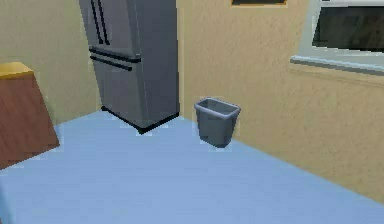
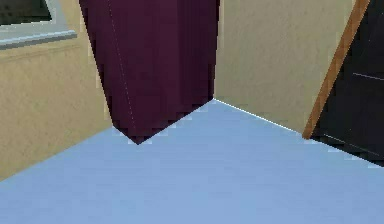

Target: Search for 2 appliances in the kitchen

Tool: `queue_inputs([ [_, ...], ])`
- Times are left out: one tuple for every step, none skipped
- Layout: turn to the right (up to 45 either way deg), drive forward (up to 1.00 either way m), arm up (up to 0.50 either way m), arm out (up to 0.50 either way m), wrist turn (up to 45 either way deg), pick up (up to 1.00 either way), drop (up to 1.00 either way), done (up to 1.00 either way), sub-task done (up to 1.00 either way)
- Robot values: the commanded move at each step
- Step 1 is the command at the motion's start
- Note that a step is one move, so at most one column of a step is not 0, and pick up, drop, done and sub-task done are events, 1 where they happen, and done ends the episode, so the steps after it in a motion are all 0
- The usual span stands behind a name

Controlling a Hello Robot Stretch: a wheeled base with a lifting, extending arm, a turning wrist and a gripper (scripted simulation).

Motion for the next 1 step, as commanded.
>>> queue_inputs([
  [-3.0, 0.0, 0.0, 0.0, 0.0, 0.0, 0.0, 0.0, 0.0],
])
